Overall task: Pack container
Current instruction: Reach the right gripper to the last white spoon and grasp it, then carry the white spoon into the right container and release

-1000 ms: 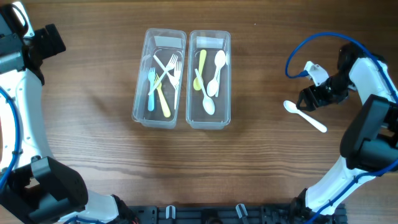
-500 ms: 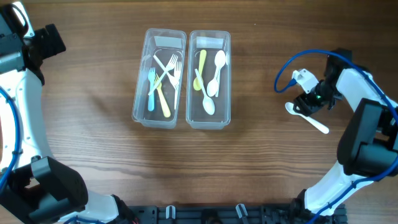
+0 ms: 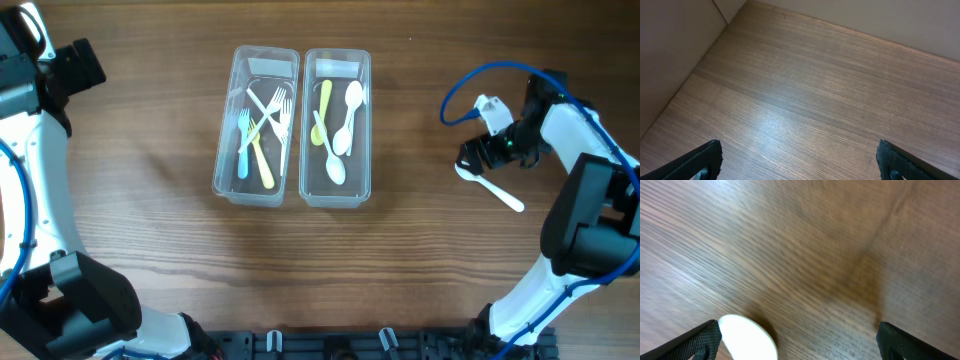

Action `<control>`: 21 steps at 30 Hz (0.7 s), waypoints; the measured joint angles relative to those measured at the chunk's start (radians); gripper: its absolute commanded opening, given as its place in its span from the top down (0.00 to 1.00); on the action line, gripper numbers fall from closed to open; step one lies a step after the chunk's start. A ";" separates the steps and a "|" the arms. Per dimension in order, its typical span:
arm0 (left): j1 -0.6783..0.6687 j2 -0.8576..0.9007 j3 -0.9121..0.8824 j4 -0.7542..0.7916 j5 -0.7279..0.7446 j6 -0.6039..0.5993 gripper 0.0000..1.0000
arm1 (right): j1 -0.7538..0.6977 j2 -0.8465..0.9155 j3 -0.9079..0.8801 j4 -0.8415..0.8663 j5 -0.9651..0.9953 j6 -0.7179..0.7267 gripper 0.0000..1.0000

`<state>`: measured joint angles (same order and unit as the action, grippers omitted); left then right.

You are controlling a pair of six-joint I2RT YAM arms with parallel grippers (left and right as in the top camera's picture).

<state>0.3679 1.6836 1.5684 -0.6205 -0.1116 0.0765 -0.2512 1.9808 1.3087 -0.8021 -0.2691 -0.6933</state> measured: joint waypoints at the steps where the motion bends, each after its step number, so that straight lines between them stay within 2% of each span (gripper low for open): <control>1: 0.000 0.000 0.000 0.000 0.000 0.000 0.00 | 0.000 0.000 0.043 -0.006 -0.031 -0.007 0.00; 3: 0.000 0.000 0.000 -0.001 0.000 0.000 0.00 | 0.000 0.000 0.101 -0.058 -0.064 -0.029 0.02; 6: 0.000 0.000 0.000 0.000 0.000 0.000 0.00 | 0.000 -0.001 0.116 -0.222 -0.087 -0.138 0.03; 9: 0.000 0.000 0.000 0.000 0.000 0.000 0.00 | 0.008 -0.001 0.082 -0.223 -0.059 -0.188 0.02; 12: 0.000 0.000 0.000 0.000 0.000 0.000 0.00 | 0.023 -0.001 0.031 -0.203 0.021 -0.200 0.01; 16: 0.000 0.000 0.000 0.000 0.000 0.000 0.00 | 0.026 -0.023 -0.056 -0.093 0.123 -0.213 0.00; 19: 0.000 0.000 0.000 0.000 0.000 0.000 0.00 | 0.028 -0.067 -0.150 0.064 0.188 -0.202 0.12; 21: 0.000 0.000 0.000 0.000 0.000 0.000 0.00 | 0.028 -0.081 -0.182 0.098 0.195 -0.183 0.19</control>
<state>0.3679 1.6836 1.5684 -0.6209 -0.1116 0.0761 -0.2230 1.8996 1.1267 -0.7040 -0.0746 -0.8761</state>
